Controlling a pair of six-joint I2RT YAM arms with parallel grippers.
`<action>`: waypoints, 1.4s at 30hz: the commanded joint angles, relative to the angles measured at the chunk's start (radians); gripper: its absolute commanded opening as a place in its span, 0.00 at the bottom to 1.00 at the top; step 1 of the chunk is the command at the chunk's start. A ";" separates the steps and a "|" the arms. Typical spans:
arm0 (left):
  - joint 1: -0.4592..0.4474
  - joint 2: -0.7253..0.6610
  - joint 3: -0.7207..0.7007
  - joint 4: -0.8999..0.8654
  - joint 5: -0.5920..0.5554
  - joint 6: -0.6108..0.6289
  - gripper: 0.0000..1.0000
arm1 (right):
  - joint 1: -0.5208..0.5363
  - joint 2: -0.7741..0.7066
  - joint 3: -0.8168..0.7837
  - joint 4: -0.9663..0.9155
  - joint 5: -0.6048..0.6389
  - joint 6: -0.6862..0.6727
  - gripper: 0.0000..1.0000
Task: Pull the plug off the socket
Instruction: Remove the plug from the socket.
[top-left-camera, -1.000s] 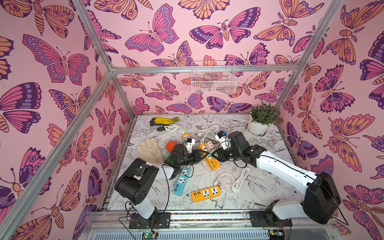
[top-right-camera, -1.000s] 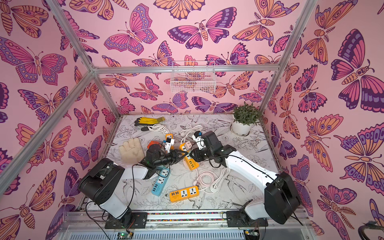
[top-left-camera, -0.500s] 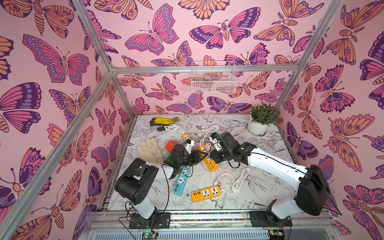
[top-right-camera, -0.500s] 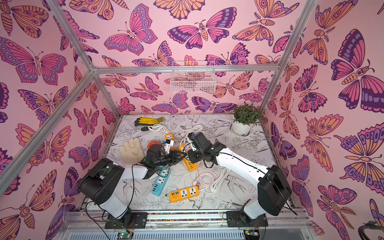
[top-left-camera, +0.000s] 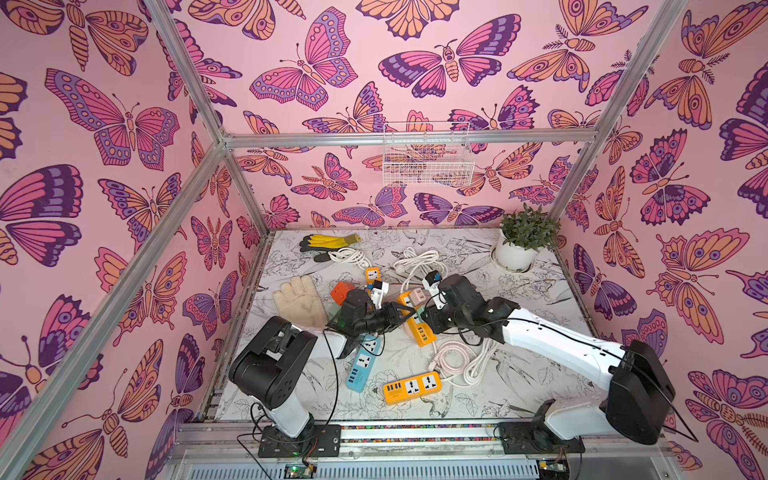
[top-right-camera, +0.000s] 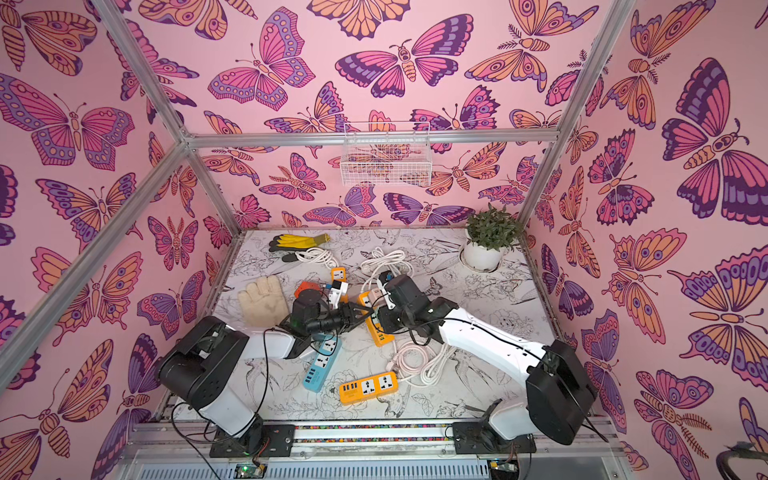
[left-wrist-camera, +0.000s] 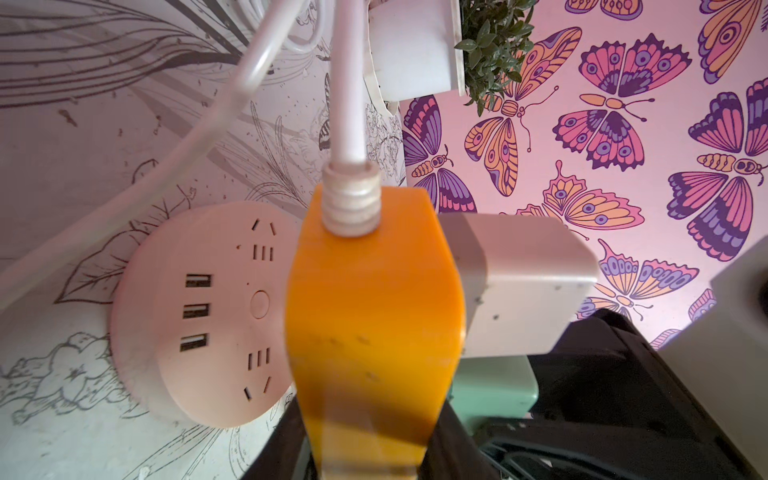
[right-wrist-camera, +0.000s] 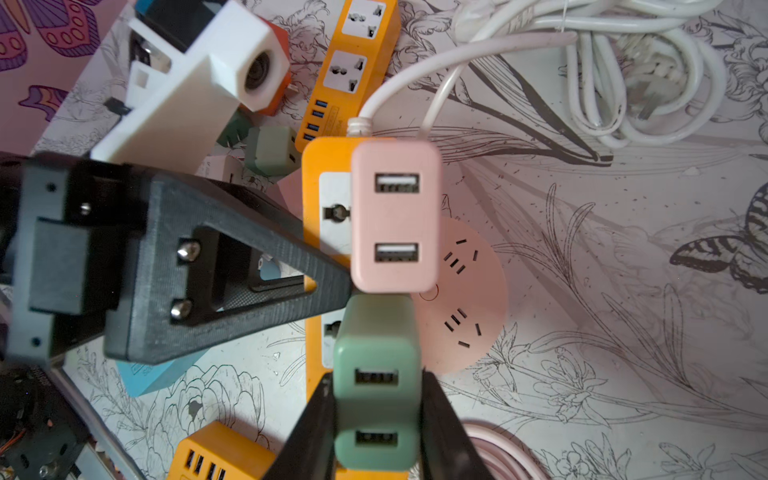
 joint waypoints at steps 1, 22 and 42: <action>0.011 -0.008 0.000 0.094 -0.010 0.002 0.18 | -0.025 0.034 0.074 -0.086 0.029 0.042 0.22; 0.025 -0.031 -0.006 0.050 -0.012 0.029 0.18 | -0.033 -0.010 0.037 -0.054 0.060 0.060 0.19; 0.154 -0.176 0.035 -0.094 0.044 0.077 0.18 | -0.279 -0.483 -0.436 0.360 -0.324 0.180 0.18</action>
